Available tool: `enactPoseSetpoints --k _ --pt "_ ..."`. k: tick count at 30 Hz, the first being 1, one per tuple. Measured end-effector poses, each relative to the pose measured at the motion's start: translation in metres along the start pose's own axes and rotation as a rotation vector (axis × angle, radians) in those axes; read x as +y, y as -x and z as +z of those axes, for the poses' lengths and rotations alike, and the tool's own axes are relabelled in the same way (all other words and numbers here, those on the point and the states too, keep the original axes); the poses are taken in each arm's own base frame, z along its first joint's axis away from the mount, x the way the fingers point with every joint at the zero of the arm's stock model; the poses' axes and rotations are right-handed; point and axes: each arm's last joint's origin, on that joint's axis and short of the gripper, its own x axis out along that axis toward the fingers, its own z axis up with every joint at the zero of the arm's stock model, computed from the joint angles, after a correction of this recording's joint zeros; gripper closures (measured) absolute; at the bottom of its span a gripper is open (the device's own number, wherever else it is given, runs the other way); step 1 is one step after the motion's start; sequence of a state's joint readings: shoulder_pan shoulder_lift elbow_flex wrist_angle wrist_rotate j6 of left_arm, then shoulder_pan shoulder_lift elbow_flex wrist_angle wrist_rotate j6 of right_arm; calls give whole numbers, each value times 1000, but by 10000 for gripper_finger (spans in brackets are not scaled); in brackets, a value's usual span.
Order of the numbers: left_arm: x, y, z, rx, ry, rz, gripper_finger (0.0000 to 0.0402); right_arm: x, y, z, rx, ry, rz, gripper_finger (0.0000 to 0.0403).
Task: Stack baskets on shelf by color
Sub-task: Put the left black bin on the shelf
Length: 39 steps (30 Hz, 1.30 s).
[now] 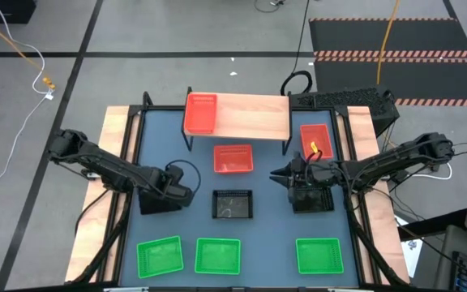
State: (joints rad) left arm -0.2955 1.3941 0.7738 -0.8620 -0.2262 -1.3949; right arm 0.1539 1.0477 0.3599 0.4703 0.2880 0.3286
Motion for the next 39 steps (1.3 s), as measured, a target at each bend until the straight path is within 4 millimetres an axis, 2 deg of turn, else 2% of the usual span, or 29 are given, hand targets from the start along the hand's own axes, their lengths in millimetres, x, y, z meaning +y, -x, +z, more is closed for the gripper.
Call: enactPoseSetpoints --k 8,11,19,27,35,39 --pt "0 0 0 0 -14 0 375 0 0 0 -5 0 2 323" --pt "0 0 0 2 -37 -1 396 0 0 0 -4 1 2 323" --pt "-3 5 0 74 -93 -36 399 0 0 0 -4 2 3 323" --pt "-17 32 8 71 -220 -94 398 0 0 0 -4 2 3 323" --pt "-19 36 8 62 -346 -112 377 0 0 0 -4 15 3 323" --pt "-20 37 2 73 -486 -128 346 0 0 0 -4 18 3 323"
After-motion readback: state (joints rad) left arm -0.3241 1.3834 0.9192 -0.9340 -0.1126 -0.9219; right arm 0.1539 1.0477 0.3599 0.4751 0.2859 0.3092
